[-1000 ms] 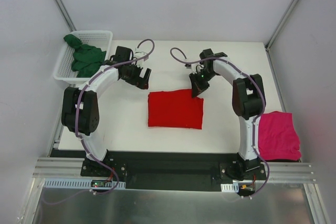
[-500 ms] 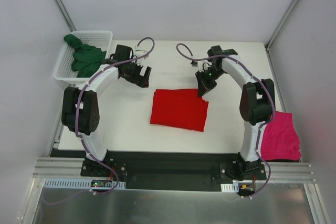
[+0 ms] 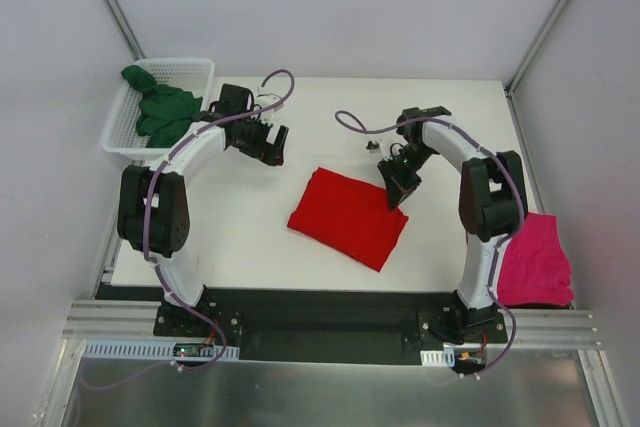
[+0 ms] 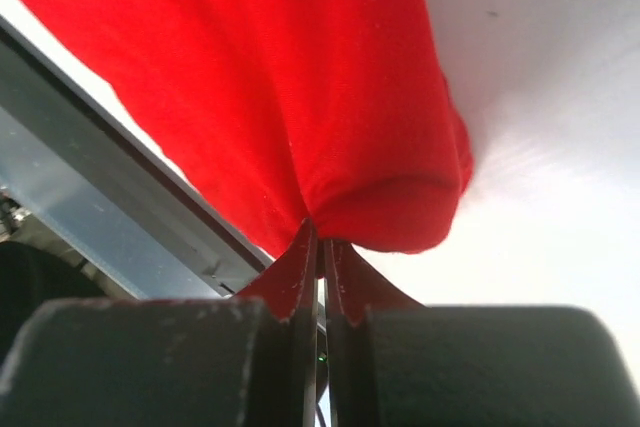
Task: Fold and stack the t-shirts
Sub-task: Fold the long partially folded tshirt into a neat square
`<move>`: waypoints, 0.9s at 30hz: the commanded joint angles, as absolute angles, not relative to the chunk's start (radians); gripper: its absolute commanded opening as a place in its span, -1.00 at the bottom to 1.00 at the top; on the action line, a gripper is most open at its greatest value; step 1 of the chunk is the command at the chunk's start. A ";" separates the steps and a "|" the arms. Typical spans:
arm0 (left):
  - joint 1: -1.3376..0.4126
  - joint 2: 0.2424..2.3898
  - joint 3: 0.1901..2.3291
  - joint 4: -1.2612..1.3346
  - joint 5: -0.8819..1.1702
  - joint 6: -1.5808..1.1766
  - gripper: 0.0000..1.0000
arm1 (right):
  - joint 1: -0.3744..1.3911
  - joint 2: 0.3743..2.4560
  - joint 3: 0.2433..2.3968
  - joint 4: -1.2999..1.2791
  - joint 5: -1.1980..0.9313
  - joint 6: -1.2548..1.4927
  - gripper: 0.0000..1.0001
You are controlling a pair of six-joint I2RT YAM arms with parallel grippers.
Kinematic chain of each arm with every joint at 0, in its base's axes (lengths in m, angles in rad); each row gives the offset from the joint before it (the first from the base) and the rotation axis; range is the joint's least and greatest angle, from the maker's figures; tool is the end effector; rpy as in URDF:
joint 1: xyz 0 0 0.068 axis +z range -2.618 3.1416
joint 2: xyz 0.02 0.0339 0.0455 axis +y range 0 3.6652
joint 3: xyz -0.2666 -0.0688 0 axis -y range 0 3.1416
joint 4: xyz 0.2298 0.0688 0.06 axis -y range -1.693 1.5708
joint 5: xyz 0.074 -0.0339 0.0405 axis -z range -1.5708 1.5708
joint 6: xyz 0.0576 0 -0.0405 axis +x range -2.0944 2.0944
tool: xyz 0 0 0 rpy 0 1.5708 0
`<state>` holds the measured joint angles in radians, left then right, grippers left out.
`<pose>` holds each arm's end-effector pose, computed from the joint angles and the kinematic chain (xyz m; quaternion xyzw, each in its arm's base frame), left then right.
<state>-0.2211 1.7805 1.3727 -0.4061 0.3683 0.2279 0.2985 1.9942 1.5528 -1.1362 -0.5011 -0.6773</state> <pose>0.3837 -0.1075 0.2453 0.2693 0.8755 -0.1689 0.3638 0.3379 0.1329 0.1881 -0.4534 0.8561 0.2441 0.0434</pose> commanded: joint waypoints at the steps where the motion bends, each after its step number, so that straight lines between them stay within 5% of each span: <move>1: -0.218 1.786 1.408 -0.413 0.405 0.242 0.98 | 0.290 1.940 1.542 -1.144 -0.417 -0.699 -0.99; 10: -0.218 1.787 1.419 -0.413 0.394 0.235 0.99 | 0.318 2.008 1.493 -1.106 -0.256 -0.695 -0.96; 12: -0.218 1.786 1.431 -0.411 0.396 0.224 0.99 | 0.322 2.006 1.490 -1.092 -0.195 -0.693 -0.40; 13: -0.218 1.784 1.434 -0.410 0.399 0.218 0.99 | 0.324 1.999 1.479 -1.082 -0.172 -0.693 0.20; 15: -0.218 1.786 1.451 -0.411 0.403 0.210 0.99 | 0.322 1.962 1.465 -1.046 -0.114 -0.698 0.93; 27: -0.227 1.755 1.490 -0.411 0.347 0.156 0.98 | 0.305 1.813 1.633 -1.120 -0.165 -0.854 0.93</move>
<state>-0.2230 1.7821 1.4639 -0.4057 0.3862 0.1913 0.3107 1.8694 1.5108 -1.0615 -0.1253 -0.7567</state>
